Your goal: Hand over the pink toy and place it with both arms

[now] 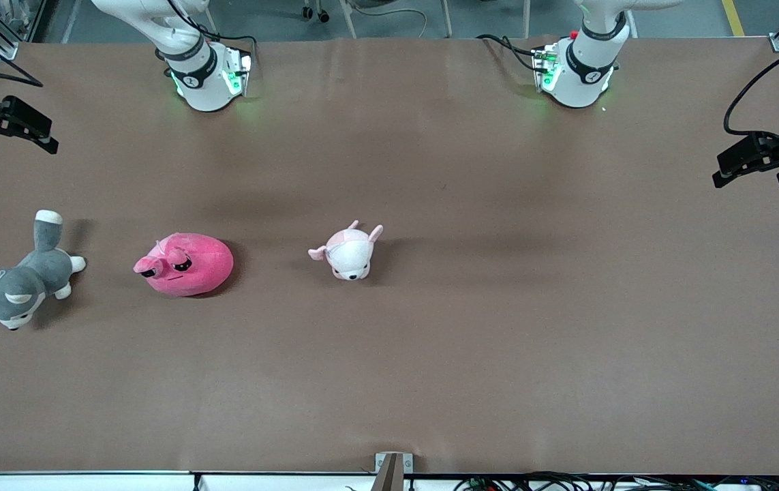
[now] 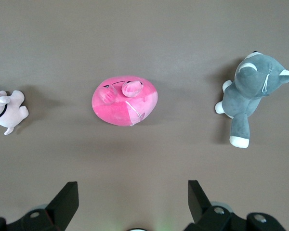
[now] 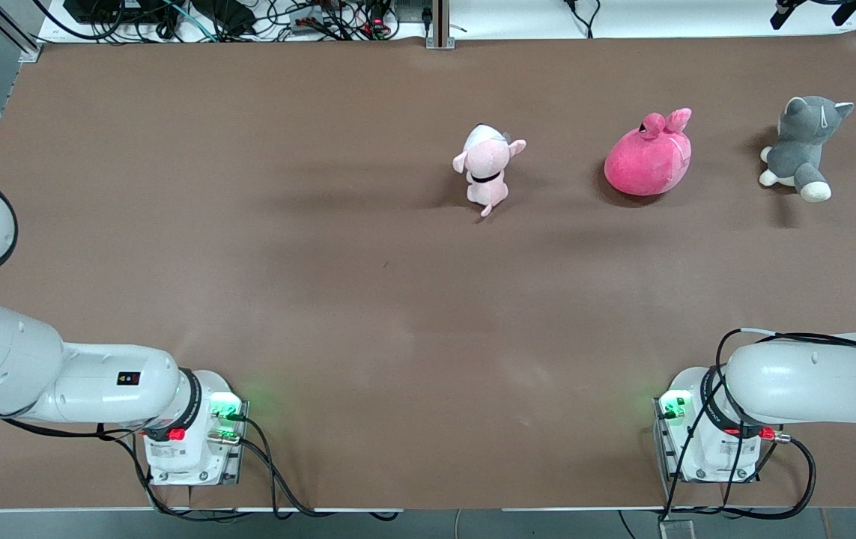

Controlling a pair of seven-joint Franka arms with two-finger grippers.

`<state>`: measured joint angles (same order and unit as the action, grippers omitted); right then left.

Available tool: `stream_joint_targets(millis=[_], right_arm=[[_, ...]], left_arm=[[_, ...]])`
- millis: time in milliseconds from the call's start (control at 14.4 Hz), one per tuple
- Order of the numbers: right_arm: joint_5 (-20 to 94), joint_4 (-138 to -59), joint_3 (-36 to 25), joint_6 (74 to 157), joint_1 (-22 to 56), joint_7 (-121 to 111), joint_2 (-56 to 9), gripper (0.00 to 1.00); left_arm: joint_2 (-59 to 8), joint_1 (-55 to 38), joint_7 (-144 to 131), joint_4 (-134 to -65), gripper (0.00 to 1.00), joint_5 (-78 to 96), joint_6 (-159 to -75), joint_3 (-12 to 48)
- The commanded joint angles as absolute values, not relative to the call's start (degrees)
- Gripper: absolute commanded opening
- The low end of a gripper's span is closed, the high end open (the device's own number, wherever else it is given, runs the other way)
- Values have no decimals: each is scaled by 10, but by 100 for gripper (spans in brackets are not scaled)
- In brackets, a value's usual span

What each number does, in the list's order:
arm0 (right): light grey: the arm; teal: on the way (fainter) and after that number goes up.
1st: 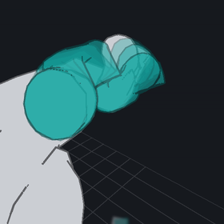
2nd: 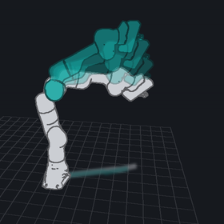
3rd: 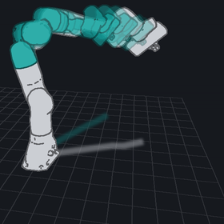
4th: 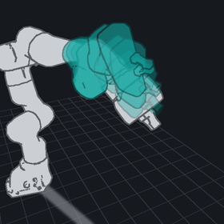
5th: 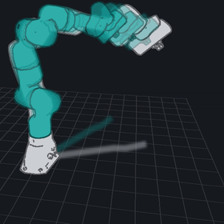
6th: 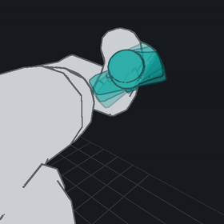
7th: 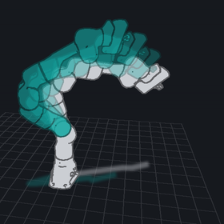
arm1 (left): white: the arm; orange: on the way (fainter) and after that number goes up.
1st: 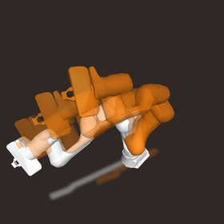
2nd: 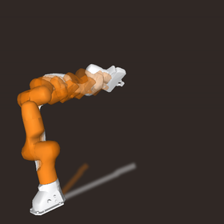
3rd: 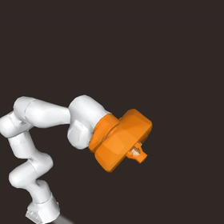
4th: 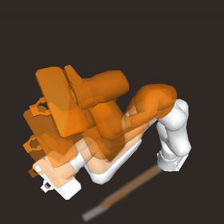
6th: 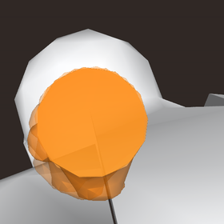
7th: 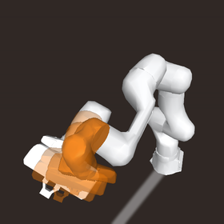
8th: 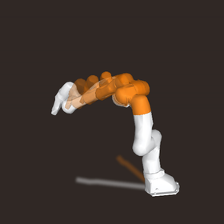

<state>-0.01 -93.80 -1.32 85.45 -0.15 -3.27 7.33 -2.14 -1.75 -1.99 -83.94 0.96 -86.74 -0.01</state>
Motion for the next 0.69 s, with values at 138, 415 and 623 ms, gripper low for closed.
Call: stream_joint_targets(millis=[138, 415, 623], right_arm=[[1, -955, -18, 863, 5, -38, 91, 100], [1, -957, -18, 866, 4, -39, 91, 100], [1, -955, -18, 867, 6, -39, 91, 100]], left_arm=[[-15, -21, -10, -839, 100, 11, -867, -3], [-15, -21, -10, -839, 100, 11, -866, -3], [-15, -20, -10, -839, 100, 11, -867, -3]])
